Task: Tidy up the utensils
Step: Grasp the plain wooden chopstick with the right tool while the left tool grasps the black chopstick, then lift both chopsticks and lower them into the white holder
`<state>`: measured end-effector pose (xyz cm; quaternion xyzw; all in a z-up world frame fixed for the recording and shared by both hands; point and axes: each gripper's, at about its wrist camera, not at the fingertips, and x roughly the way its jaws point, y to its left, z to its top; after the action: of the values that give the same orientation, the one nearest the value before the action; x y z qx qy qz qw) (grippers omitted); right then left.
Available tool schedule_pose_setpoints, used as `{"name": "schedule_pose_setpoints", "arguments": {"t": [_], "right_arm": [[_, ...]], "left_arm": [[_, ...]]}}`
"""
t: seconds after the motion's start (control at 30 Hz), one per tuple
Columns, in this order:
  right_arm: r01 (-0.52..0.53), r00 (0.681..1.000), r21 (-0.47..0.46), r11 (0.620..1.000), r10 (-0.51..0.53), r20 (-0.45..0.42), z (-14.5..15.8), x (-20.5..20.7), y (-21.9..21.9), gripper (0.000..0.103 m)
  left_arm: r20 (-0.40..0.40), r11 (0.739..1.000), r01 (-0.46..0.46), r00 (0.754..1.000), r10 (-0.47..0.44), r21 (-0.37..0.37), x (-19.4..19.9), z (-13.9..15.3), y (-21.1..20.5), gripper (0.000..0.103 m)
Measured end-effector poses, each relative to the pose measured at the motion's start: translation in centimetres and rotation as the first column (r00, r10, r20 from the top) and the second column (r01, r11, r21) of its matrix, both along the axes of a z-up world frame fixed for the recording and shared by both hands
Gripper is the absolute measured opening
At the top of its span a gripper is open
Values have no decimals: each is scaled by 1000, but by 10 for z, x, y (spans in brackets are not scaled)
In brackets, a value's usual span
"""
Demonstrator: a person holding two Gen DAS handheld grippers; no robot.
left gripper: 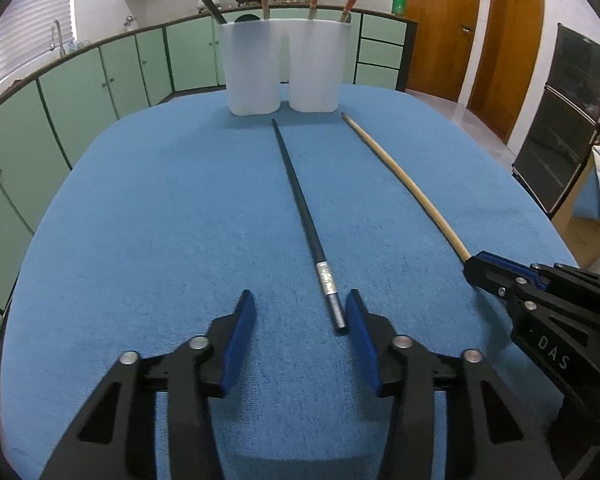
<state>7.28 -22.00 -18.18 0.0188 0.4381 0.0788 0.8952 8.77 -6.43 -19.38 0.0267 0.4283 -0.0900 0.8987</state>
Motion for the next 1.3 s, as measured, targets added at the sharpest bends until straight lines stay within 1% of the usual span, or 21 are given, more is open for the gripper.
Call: {"name": "schedule_pose_setpoints", "arguments": {"t": [0.03,0.07,0.13,0.23,0.3,0.4,0.53,0.73,0.87,1.03,1.17,1.3], "right_arm": [[0,1000,-1,1000,0,1,0,0,0,7],[0,1000,0,1000,0,1,0,0,0,7],[0,1000,5,1000,0,1,0,0,-2,8],[-1,1000,4,1000,1,3,-1,0,-1,7],[0,1000,-4,1000,0,6,-1,-1,0,6],[-1,1000,-10,1000,1,9,-1,-1,1,6],[-1,1000,-4,1000,1,16,3,-3,-1,6],[-5,1000,1,1000,5,27,20,-7,-4,6],[-11,998,10,1000,10,62,44,-8,-6,6],[-19,993,23,1000,17,117,74,-8,-10,6],[-22,987,47,999,14,163,99,-4,-15,6],[-43,974,60,997,29,223,129,0,-16,6]], "left_arm": [[2,1000,-3,1000,3,2,0,1,-1,33],[4,1000,-6,1000,6,5,0,0,-1,31],[7,1000,-8,1000,8,7,-1,1,-1,20],[8,1000,-13,1000,13,9,-1,0,-2,9],[9,1000,-11,1000,11,12,-2,1,-4,7],[10,1000,-13,1000,13,14,-3,1,-4,7],[12,1000,-20,1000,20,-15,-4,5,2,6],[62,1000,-5,998,6,-24,-12,26,9,7],[102,999,8,995,-3,-48,-15,47,15,6],[183,998,17,983,-5,-65,-17,80,21,6],[247,997,28,969,-8,-78,-17,108,24,6],[316,996,42,949,-14,-82,-13,137,27,6]]}}
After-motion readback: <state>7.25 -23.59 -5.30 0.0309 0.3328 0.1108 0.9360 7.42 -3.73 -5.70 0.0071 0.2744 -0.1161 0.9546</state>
